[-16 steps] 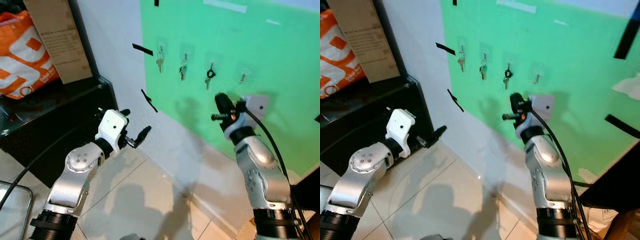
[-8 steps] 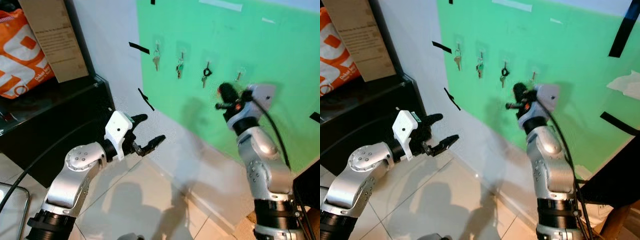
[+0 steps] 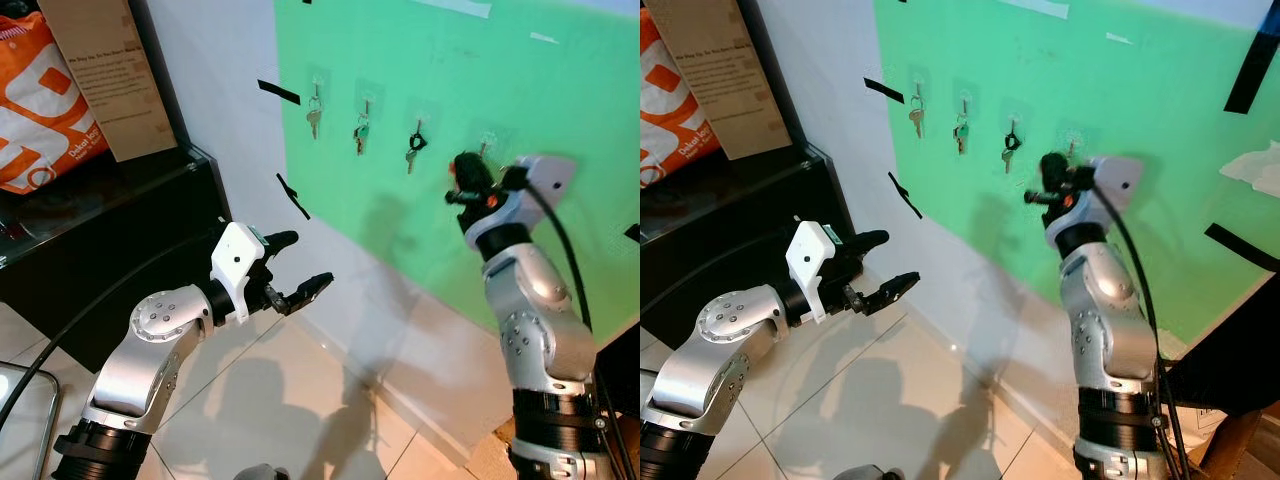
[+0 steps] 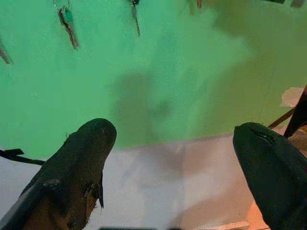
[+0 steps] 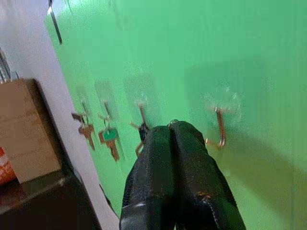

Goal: Hang keys on a hook

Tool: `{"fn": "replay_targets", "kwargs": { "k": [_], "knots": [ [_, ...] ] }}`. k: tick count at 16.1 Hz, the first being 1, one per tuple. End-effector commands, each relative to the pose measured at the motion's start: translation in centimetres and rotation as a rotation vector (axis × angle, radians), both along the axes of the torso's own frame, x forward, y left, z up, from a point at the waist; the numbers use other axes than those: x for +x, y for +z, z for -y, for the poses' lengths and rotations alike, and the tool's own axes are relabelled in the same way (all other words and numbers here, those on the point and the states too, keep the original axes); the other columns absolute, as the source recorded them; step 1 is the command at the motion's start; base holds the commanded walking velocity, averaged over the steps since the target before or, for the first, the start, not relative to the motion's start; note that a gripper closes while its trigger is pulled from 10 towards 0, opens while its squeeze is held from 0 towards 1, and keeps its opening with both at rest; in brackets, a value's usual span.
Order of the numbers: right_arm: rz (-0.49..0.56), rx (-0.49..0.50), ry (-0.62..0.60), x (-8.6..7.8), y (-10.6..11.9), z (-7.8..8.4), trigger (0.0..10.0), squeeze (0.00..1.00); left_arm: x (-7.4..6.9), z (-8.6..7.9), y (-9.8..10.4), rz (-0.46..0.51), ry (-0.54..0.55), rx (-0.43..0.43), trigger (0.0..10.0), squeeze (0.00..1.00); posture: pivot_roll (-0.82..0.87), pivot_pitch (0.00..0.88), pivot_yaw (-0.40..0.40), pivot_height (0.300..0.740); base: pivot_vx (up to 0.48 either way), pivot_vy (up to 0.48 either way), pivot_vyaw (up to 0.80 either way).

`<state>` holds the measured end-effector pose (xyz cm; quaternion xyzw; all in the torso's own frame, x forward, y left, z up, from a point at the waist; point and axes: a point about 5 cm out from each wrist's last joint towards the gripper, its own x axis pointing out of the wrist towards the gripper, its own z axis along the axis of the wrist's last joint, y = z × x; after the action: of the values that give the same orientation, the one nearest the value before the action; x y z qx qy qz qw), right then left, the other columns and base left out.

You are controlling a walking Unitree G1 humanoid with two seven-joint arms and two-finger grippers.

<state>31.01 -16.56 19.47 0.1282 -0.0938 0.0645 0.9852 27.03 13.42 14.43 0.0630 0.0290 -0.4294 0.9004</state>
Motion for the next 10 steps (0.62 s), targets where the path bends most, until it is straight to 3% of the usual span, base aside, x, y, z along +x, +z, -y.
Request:
{"fn": "replay_targets", "kwargs": {
  "k": [1,10],
  "knots": [
    [0.001,0.015,0.005,-0.02,0.36,-0.08,10.0,0.00,-0.07,0.00,0.46,0.013,-0.008,0.011,10.0,0.00,-0.04,0.000,0.044,0.740,0.000,0.000,0.00],
    [-0.044,0.059,-0.045,0.27,0.17,0.45,10.0,0.00,-0.15,-0.03,0.41,0.004,-0.018,0.013,10.0,0.00,-0.04,0.000,0.048,0.740,0.000,0.000,0.00]
  ]
}}
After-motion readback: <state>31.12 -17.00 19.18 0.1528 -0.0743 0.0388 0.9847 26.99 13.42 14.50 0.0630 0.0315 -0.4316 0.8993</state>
